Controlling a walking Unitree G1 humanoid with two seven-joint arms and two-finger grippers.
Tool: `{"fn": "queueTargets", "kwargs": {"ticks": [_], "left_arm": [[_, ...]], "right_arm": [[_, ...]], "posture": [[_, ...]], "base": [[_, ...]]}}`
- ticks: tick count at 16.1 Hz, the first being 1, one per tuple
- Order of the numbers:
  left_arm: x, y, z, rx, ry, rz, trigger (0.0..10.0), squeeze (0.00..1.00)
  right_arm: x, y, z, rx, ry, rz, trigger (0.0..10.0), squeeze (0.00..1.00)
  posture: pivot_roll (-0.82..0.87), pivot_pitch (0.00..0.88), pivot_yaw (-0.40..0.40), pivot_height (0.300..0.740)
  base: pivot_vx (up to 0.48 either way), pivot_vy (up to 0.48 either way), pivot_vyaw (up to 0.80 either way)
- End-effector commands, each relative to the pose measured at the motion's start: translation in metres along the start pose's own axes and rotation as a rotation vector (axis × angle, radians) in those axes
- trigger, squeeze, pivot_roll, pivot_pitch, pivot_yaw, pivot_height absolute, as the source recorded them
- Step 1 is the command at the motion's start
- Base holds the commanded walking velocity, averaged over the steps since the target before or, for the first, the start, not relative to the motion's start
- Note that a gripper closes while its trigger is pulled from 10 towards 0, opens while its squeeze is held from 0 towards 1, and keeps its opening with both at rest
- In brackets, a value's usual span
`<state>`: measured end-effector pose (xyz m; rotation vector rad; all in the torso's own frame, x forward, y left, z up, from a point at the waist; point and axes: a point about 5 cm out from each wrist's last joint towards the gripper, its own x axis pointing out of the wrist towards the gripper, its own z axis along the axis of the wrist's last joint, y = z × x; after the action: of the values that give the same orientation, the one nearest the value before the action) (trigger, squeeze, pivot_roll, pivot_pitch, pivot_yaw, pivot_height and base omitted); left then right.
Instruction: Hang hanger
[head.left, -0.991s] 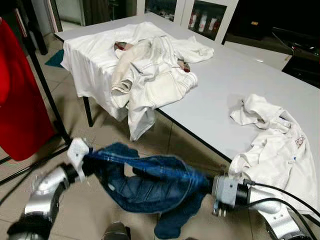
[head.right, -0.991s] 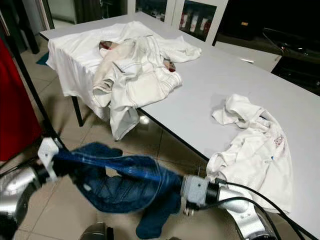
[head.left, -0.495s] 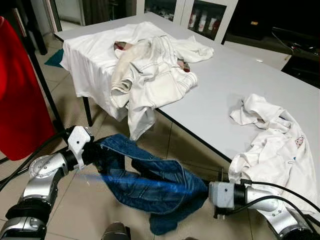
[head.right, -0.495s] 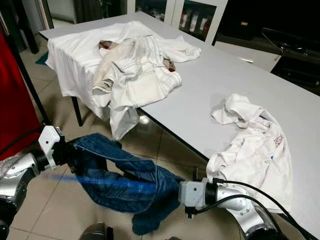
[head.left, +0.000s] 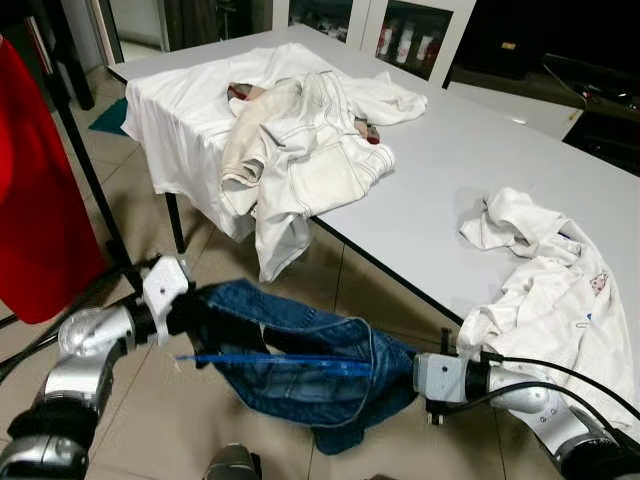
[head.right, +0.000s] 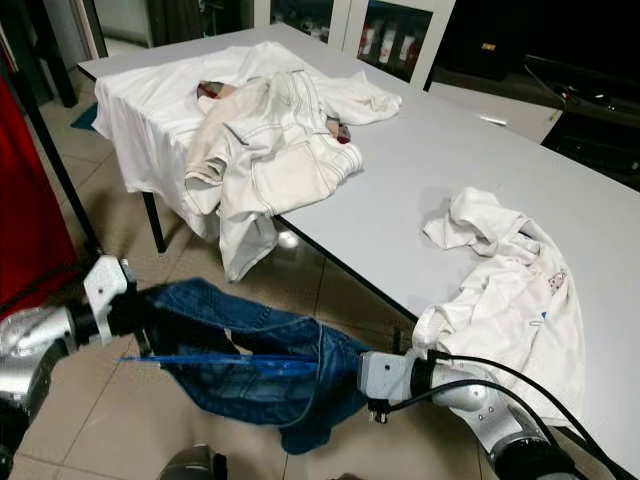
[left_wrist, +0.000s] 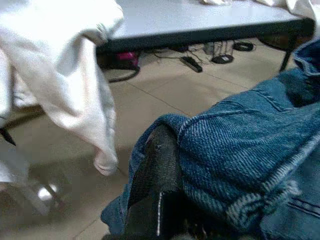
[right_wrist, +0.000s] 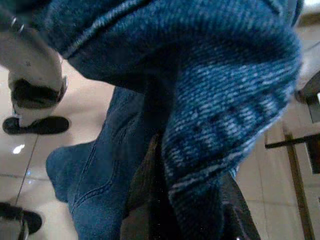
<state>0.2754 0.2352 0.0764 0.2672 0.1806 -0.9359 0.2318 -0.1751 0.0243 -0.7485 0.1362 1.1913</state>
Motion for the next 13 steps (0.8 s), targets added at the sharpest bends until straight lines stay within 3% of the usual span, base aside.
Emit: {"fn": "queueTargets", "kwargs": {"ticks": [1,3,6,7,13], "left_arm": [[0.003,-0.003,0.004,0.053,0.01,-0.035,0.0,0.0],[0.002,-0.008,-0.002,0.068,0.049,-0.062,0.0,0.0],[-0.004,-0.021,-0.02,0.172,0.196,-0.131,0.0,0.0],[-0.006,-0.025,-0.025,0.19,0.223,-0.146,0.0,0.0],[-0.002,-0.024,-0.02,0.22,0.197,-0.128,0.0,0.0]], "right_arm": [[-0.009,-0.006,-0.008,-0.007,0.057,-0.017,0.0,0.0],[-0.01,-0.01,-0.011,-0.018,0.084,-0.028,0.0,0.0],[-0.013,-0.019,-0.013,-0.071,0.109,-0.037,0.0,0.0],[-0.014,-0.021,-0.011,-0.168,0.126,0.005,0.0,0.0],[-0.01,-0.034,-0.011,-0.333,0.21,0.039,0.0,0.0]], "posture": [[0.16,0.021,-0.094,0.71],[0.16,0.019,-0.094,0.71],[0.16,0.019,-0.095,0.71],[0.16,0.017,-0.094,0.71],[0.17,0.015,-0.103,0.71]], "base": [[0.0,0.0,0.0],[0.0,0.0,0.0],[0.0,0.0,0.0],[0.0,0.0,0.0],[0.0,0.0,0.0]]}}
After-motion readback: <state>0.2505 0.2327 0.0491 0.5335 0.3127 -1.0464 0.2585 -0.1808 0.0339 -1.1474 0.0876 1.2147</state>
